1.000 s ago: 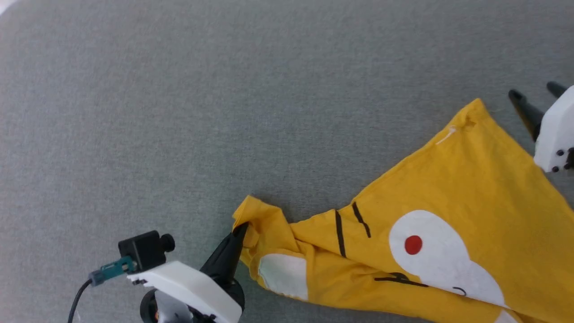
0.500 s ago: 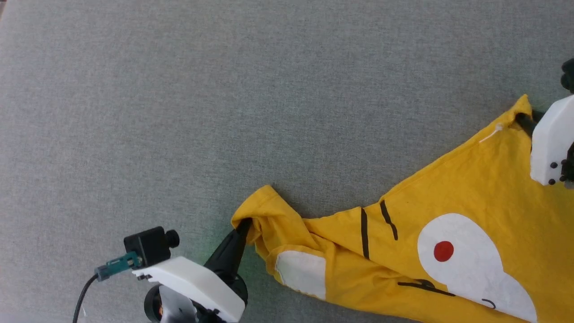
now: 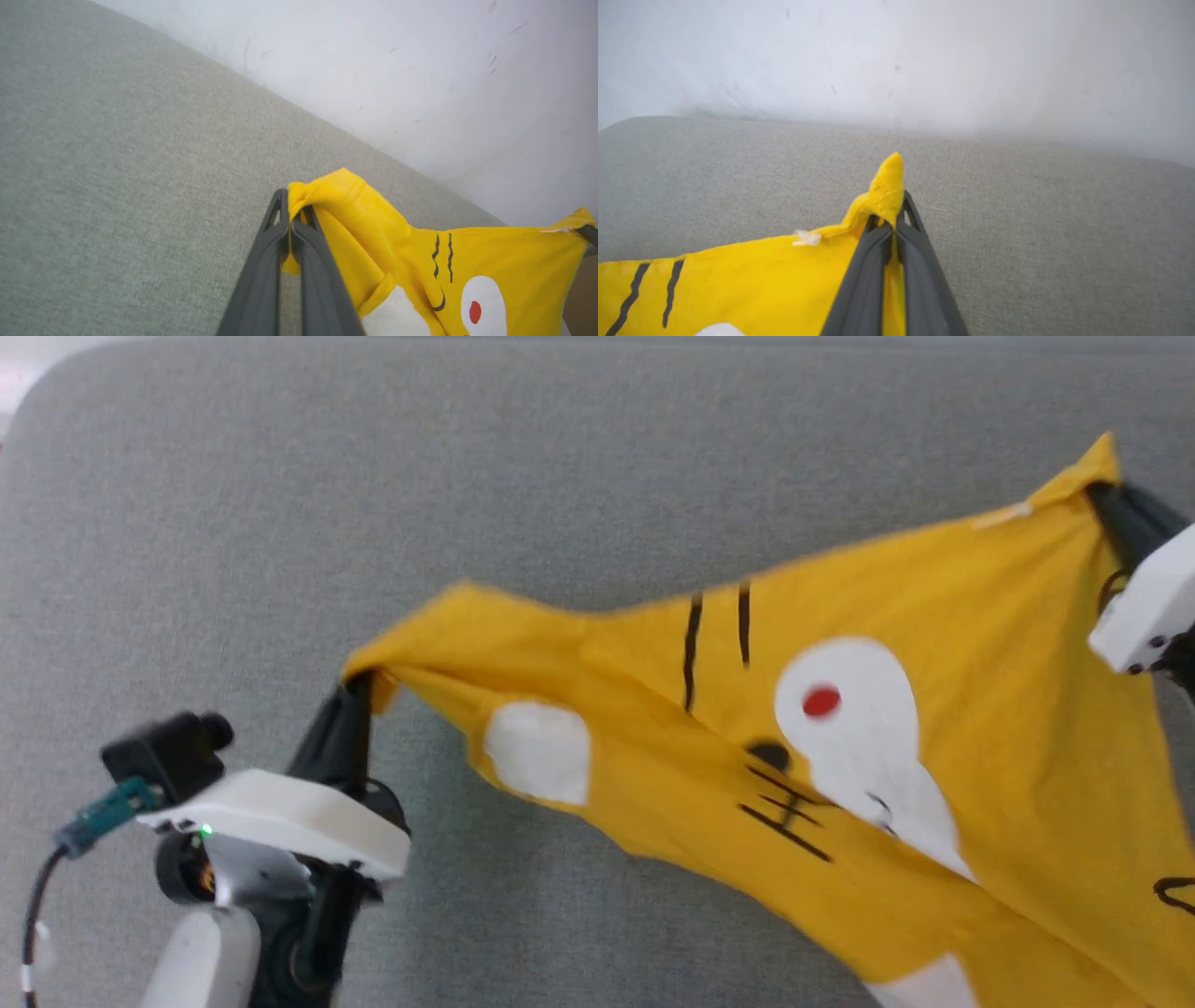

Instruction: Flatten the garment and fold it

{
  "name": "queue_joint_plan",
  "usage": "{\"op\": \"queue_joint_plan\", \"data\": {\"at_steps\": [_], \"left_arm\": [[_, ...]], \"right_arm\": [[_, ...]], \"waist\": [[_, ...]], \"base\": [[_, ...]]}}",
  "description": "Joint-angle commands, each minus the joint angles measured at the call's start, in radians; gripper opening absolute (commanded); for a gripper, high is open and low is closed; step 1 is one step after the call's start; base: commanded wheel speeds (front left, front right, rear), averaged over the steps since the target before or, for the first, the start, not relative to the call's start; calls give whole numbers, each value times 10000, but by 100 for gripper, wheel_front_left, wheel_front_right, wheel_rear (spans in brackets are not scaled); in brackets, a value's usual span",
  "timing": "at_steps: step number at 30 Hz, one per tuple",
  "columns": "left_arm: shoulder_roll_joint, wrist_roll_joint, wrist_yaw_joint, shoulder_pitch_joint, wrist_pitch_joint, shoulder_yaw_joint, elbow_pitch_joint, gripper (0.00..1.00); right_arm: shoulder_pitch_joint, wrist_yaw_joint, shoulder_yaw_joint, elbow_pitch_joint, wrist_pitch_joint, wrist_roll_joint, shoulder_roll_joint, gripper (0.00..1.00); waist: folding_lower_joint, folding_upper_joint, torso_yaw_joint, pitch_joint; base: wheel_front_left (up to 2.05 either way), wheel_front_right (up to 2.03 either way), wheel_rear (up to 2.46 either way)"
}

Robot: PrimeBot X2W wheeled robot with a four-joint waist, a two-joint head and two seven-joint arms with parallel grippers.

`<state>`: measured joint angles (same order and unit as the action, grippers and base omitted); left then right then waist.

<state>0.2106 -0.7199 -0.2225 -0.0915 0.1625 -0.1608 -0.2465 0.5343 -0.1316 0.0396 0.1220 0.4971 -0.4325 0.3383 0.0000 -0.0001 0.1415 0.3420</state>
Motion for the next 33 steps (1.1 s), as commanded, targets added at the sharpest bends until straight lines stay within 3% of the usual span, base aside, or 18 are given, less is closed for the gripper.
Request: {"op": "queue_joint_plan", "data": {"at_steps": [1, 9, 20, 28, 33], "left_arm": [[88, 186, -78, -303, -172, 128, -3, 0], [450, 507, -280, -414, -290, 454, -1079, 0], [975, 195, -1008, 1608, 808, 965, -3825, 0], [1151, -104, -993, 1124, 1458, 803, -3960, 0], [1736, -130, -846, -1231, 2523, 627, -2960, 0]], "right_arm": [[105, 9, 205, -190, -217, -56, -75, 0], [-1360, 9, 1853, -2557, -496, -231, -841, 0], [-4672, 9, 3545, -6106, 786, -457, -2533, 0], [-4814, 9, 3120, -6437, 1294, -685, -2733, 0], [-2858, 9, 2349, -5572, 1833, -648, -1932, 0]], "waist": [[0, 1, -685, -997], [0, 1, -1280, -2076], [0, 1, -1746, -2605], [0, 1, -1990, -2379], [0, 1, -2123, -2066]], "base": [[0, 0, 0], [0, 0, 0], [0, 0, 0], [0, 0, 0], [0, 0, 0]]}}
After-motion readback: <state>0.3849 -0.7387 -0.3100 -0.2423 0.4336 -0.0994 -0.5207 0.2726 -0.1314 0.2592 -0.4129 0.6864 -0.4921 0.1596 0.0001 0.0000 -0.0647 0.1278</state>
